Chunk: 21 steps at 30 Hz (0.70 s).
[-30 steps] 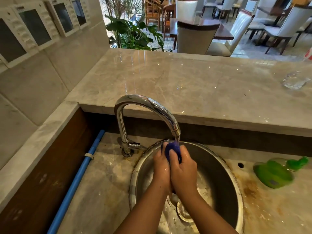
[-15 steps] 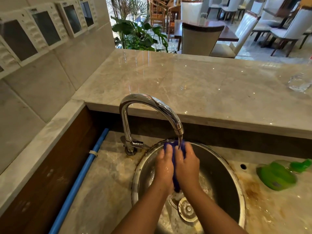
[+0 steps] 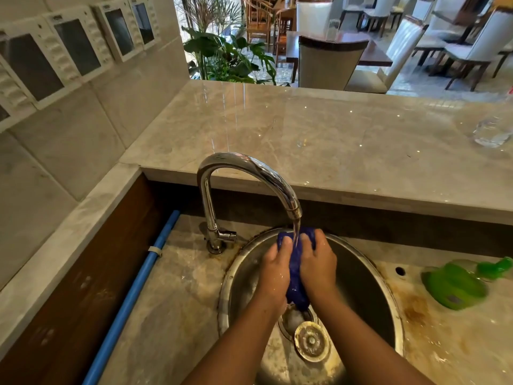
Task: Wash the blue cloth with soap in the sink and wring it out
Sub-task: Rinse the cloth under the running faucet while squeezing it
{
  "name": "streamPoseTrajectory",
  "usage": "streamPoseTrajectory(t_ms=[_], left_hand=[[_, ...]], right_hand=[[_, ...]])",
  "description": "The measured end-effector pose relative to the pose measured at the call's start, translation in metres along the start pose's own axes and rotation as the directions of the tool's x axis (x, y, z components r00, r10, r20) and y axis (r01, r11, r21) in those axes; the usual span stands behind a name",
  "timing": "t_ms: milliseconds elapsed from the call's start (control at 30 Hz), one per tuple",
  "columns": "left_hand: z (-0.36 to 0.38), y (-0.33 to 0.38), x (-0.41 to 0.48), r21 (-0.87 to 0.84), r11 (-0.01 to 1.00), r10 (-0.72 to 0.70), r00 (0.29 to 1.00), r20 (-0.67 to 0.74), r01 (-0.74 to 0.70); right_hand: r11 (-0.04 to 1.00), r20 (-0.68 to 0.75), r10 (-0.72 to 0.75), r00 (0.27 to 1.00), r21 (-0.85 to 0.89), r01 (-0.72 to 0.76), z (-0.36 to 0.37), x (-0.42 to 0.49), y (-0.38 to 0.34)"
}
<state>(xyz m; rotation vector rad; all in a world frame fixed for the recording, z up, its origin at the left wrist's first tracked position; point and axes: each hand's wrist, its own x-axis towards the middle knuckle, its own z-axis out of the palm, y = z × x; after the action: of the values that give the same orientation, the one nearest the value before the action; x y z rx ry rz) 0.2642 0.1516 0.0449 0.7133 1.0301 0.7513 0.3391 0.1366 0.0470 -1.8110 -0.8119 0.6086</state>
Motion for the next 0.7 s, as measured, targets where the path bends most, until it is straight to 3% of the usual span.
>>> streamPoseTrajectory(t_ms=[100, 200, 300, 400, 500, 567, 700], left_hand=[[-0.002, 0.008, 0.006, 0.026, 0.999, 0.036, 0.999, 0.003, -0.036], [-0.006, 0.016, 0.018, 0.079, 0.996, 0.059, 0.993, -0.106, -0.051], [-0.003, 0.015, 0.019, 0.069, 0.997, 0.026, 0.990, -0.138, -0.017], [0.004, 0.007, 0.008, 0.044, 0.999, 0.023, 0.998, -0.062, -0.020], [0.006, 0.009, 0.001, 0.094, 0.995, 0.027, 0.997, 0.076, -0.034], [0.005, 0.015, 0.008, 0.144, 0.987, 0.068, 0.996, 0.064, -0.077], [0.000, 0.025, 0.023, 0.174, 0.983, 0.091, 0.986, -0.140, -0.066]], right_hand=[[0.998, -0.033, -0.009, 0.999, 0.056, 0.011, -0.006, -0.008, -0.003], [0.986, 0.031, -0.095, 0.995, 0.143, 0.089, -0.004, -0.034, -0.015], [0.986, 0.033, -0.128, 0.991, 0.108, 0.124, 0.005, -0.034, -0.021], [0.999, -0.039, 0.026, 0.999, 0.047, -0.024, 0.004, -0.002, -0.007], [0.973, -0.018, 0.188, 0.982, 0.137, -0.184, -0.004, 0.009, 0.011], [0.980, -0.056, 0.145, 0.988, 0.147, -0.136, -0.010, -0.002, 0.007], [0.983, -0.060, -0.068, 0.996, 0.167, 0.077, -0.012, -0.035, -0.015]])
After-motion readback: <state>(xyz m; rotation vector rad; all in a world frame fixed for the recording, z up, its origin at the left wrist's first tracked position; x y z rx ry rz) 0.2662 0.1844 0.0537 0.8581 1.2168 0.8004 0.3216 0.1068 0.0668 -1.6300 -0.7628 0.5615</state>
